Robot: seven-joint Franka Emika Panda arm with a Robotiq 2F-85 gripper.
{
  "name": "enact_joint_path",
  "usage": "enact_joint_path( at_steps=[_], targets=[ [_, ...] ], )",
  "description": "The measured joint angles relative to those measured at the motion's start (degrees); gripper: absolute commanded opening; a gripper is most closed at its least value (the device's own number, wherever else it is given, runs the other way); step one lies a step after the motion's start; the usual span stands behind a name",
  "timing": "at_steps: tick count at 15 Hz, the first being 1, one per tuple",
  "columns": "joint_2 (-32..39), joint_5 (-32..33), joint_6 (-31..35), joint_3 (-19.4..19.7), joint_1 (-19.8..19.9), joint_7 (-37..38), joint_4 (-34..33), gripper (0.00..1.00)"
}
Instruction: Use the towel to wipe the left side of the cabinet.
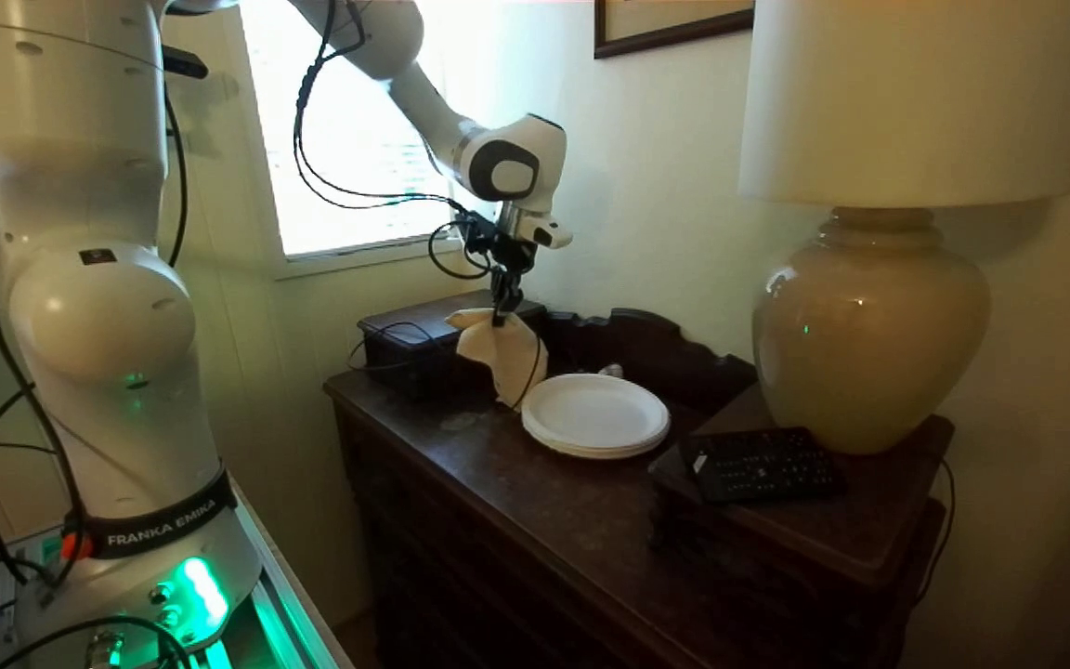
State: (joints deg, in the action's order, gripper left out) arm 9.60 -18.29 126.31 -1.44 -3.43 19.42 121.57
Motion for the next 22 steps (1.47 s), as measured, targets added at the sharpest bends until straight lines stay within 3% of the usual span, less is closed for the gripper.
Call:
enact_joint_path(
  at_steps=[5, 9, 22],
  targets=[
    [-0.7, -10.8, -10.3, 0.1, 3.5, -8.6, -2.8, 0.05],
    [-2.2, -14.3, -17.6, 1.2, 5.7, -9.5, -5.1, 0.04],
    [-10.9, -23.4, -27.6, 2.1, 6.1, -23.1, -6.4, 0.03]
  ],
)
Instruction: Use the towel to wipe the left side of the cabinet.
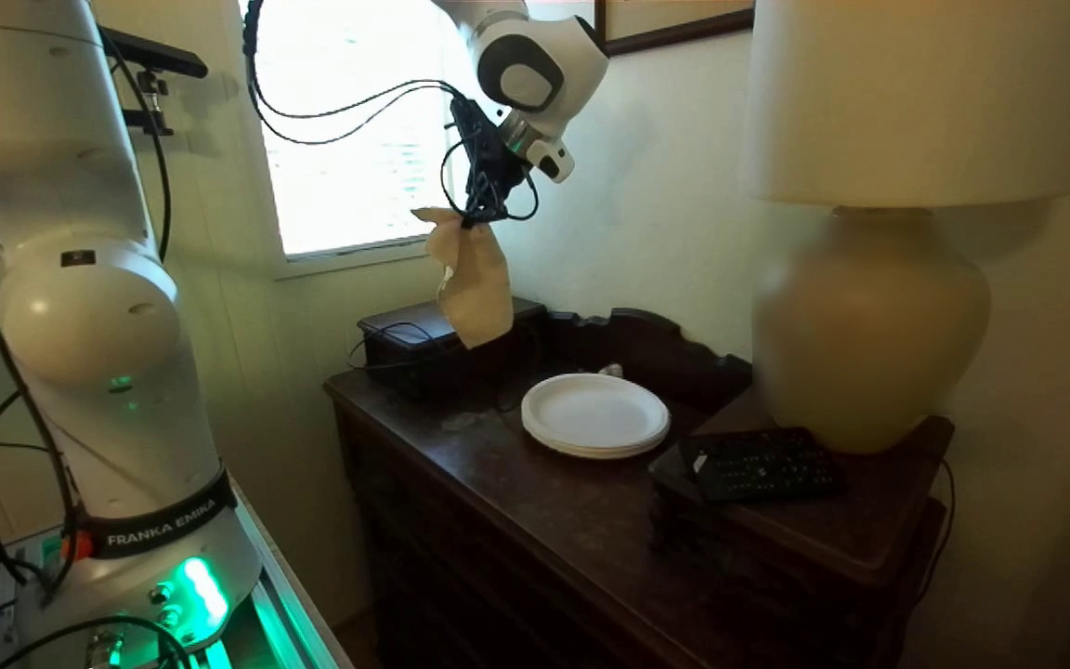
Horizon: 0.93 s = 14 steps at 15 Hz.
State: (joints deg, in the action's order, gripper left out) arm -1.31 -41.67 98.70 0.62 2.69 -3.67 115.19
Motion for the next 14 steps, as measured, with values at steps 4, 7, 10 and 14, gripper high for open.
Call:
enact_joint_path(
  at_steps=[4, 7, 10, 14],
  targets=[
    [-0.9, -5.6, 3.3, -0.3, -1.1, -6.3, 0.0, 0.03],
    [0.3, -9.3, 5.0, -1.2, -2.8, -12.6, -0.4, 0.03],
    [3.5, -10.3, 4.1, -2.9, -4.7, -19.6, -1.7, 0.03],
    [9.8, -10.0, 3.9, -5.6, -7.1, -22.1, -4.0, 0.08]
  ],
)
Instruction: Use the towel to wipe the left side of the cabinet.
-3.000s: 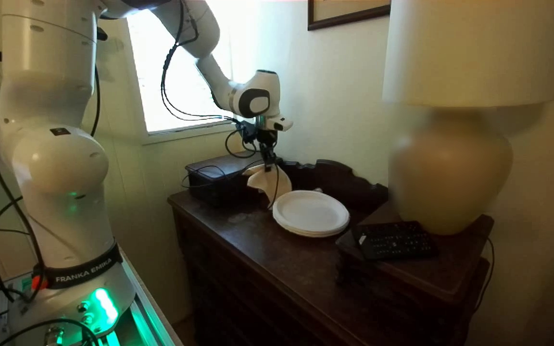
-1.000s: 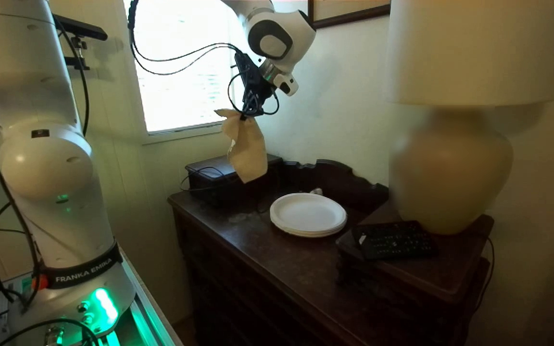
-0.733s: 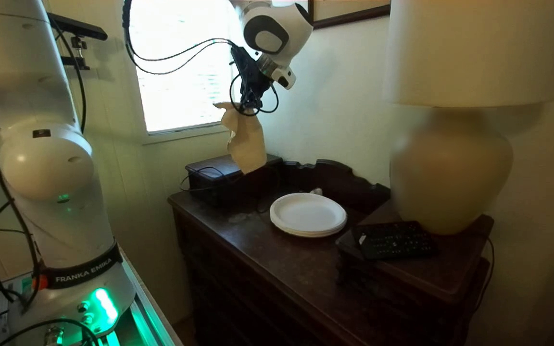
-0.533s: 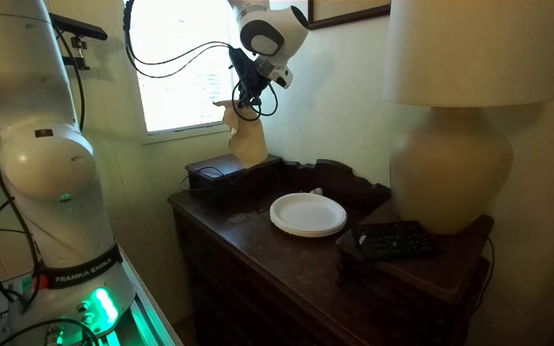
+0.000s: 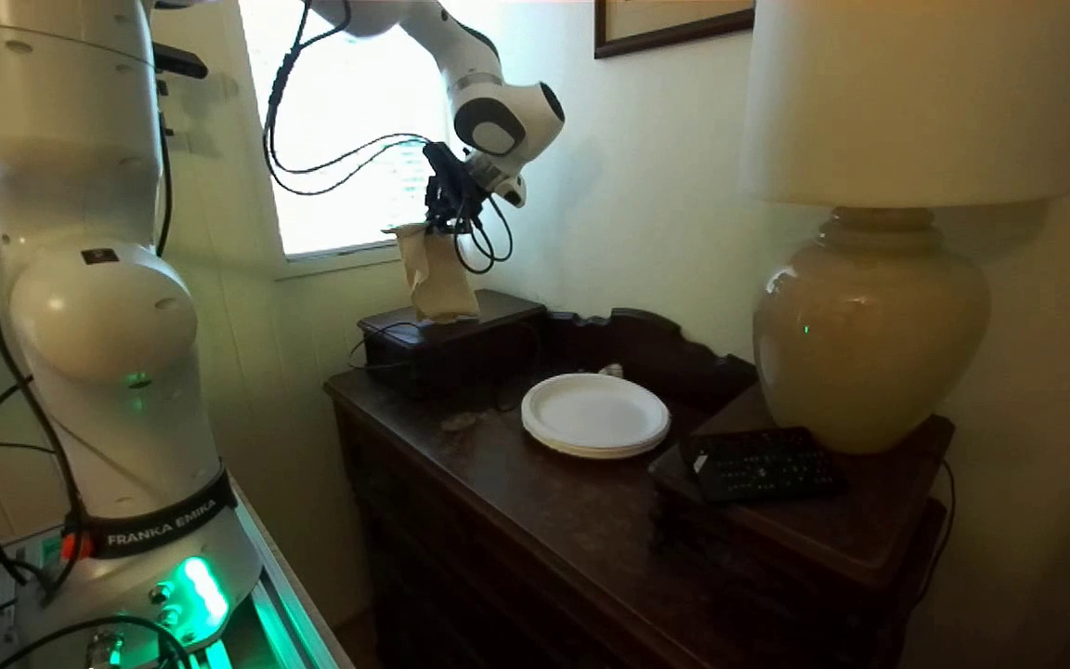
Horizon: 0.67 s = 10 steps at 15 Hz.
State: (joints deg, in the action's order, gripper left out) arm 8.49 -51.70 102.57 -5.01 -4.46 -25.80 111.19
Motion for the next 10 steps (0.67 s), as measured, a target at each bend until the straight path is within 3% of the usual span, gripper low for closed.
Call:
enact_joint_path(
  at_steps=[4, 10],
  targets=[
    [5.7, 0.1, 3.7, -1.0, -1.4, 0.0, -1.8, 0.08],
    [6.2, 0.2, 3.9, -1.0, -1.3, 0.0, -2.7, 0.03]
  ],
)
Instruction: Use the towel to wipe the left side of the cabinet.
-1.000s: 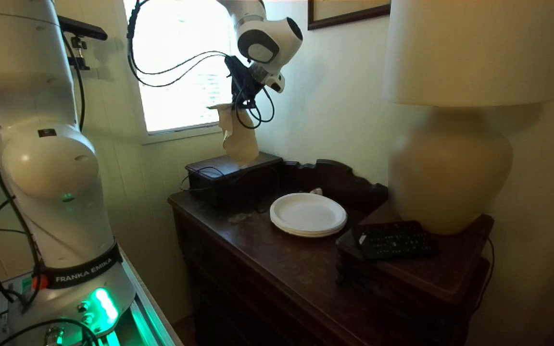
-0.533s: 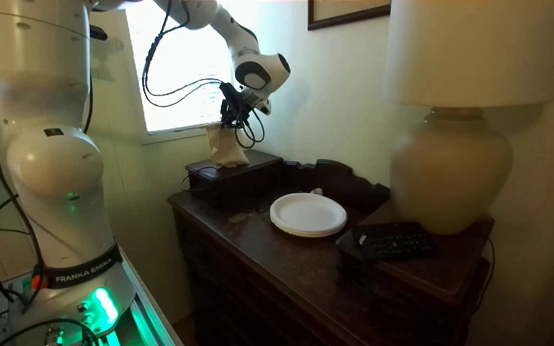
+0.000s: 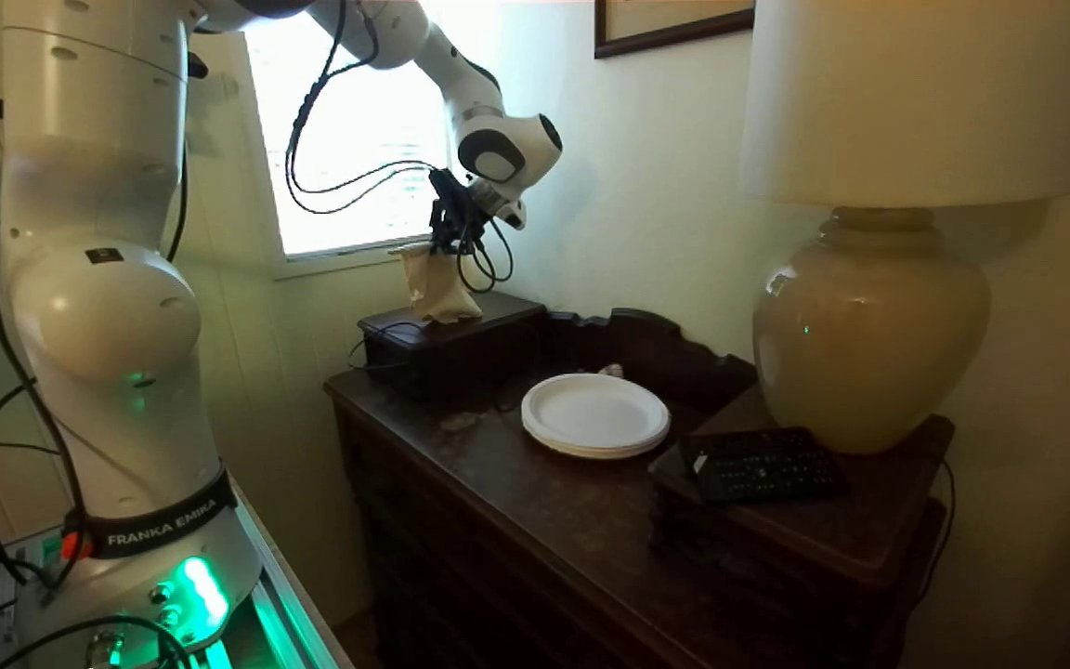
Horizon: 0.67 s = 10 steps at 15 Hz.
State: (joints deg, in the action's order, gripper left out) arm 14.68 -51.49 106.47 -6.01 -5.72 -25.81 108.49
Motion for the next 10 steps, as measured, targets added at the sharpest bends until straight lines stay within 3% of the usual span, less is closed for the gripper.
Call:
enact_joint_path(
  at_steps=[10],
  targets=[
    [7.0, 14.2, 12.4, -3.4, -3.9, -0.8, -5.8, 0.03]
  ],
)
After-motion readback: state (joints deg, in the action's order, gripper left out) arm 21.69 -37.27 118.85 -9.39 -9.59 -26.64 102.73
